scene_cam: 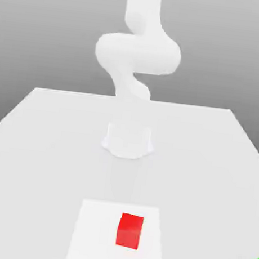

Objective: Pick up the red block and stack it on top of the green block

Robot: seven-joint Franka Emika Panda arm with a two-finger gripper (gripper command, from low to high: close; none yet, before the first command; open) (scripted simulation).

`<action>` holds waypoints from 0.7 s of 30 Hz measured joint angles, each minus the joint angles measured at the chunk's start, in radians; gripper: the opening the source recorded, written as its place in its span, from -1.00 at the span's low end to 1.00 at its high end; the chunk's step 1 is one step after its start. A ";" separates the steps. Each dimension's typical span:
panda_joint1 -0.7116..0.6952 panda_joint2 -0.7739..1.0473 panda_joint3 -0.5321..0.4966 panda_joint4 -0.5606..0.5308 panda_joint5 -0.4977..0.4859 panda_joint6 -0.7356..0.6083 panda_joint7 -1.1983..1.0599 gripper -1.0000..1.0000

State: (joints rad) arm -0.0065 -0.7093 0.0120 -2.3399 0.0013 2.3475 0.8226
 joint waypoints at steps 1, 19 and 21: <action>-0.003 0.040 0.005 -0.017 0.000 0.021 0.010 0.00; -0.025 0.696 0.076 -0.305 -0.016 0.364 0.191 0.00; -0.019 0.768 0.073 -0.330 -0.019 0.404 0.210 0.00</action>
State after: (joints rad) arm -0.0250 0.0589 0.0852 -2.6701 -0.0173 2.7519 1.0324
